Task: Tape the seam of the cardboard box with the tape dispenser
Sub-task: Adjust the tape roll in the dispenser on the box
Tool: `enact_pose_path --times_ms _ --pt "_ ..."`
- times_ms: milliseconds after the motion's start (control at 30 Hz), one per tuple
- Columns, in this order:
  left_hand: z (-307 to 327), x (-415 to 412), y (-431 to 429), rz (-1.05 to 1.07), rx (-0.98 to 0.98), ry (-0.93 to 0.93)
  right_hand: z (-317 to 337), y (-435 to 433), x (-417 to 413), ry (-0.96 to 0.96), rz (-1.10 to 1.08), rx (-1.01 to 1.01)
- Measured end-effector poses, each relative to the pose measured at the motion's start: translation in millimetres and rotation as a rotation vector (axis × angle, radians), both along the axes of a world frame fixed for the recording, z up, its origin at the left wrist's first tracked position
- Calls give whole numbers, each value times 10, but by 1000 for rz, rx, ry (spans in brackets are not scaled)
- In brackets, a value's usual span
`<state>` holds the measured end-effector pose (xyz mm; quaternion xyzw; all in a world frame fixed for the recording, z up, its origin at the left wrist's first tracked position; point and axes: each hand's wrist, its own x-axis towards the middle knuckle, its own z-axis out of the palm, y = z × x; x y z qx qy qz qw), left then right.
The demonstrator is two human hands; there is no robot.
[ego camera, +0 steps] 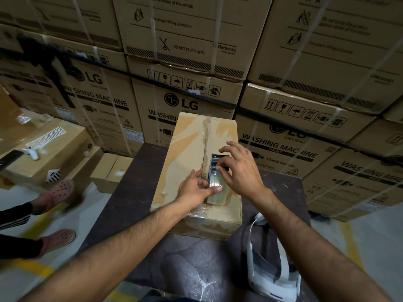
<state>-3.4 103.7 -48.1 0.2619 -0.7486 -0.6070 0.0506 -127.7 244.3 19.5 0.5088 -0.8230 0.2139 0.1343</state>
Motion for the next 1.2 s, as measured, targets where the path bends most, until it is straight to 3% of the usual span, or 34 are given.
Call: enact_pose_path --times_ms 100,333,467,567,700,1200 --pt "22 12 -17 -17 7 -5 -11 33 -32 -181 0 -87" --pt "188 7 -2 17 -24 -64 -30 187 -17 -667 -185 -521" --pt "250 -4 -6 61 -205 -3 -154 170 96 -706 -259 -456" --pt "273 -7 2 9 -223 200 -232 146 182 -784 -241 -448" --pt "245 -13 39 -17 -223 296 -323 130 219 -823 -198 -456" --pt "248 -64 105 -34 -161 298 -309 292 142 -856 -90 -393"
